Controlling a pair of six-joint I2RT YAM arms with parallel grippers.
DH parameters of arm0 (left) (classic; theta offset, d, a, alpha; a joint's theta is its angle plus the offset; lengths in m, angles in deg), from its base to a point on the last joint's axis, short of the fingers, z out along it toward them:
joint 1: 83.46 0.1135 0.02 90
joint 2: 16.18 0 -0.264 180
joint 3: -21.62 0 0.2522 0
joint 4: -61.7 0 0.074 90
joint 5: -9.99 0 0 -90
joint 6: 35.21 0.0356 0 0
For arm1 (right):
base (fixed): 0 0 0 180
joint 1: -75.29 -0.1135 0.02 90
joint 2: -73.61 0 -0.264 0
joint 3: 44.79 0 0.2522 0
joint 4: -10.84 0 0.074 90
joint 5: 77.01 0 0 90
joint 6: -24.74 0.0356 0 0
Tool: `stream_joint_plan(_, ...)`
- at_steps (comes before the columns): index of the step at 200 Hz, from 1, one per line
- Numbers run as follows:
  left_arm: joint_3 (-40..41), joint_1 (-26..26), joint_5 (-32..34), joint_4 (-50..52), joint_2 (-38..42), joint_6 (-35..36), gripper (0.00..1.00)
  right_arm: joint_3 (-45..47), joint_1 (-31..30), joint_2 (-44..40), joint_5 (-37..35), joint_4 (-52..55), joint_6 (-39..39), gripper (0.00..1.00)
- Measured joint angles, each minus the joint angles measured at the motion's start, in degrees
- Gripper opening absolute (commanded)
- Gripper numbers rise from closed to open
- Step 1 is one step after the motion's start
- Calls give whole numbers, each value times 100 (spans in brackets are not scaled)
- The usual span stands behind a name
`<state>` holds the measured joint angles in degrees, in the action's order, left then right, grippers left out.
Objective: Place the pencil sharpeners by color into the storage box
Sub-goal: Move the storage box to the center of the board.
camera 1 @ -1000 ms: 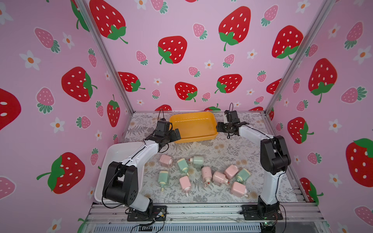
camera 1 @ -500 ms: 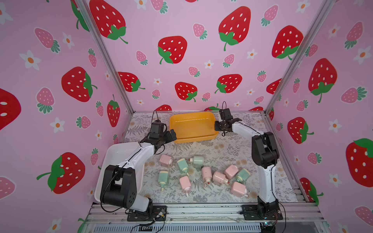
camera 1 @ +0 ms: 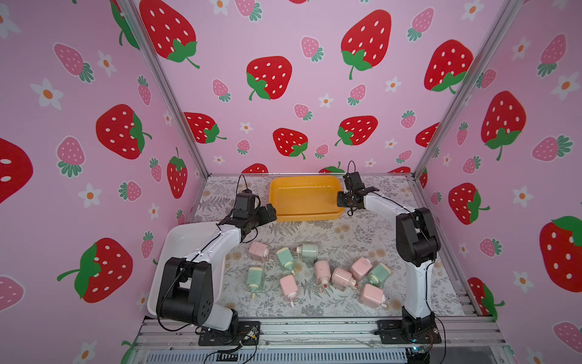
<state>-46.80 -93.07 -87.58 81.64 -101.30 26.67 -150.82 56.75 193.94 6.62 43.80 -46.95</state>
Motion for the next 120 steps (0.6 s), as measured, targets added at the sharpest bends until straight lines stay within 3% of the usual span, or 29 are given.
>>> stream_joint_plan(50,63,0,-107,-59,4,-42,100,577,472,-501,212,20,-74,0)
stream_joint_plan(120,295,0,13,9,343,-116,100,1263,1521,-1239,719,55,-859,0)
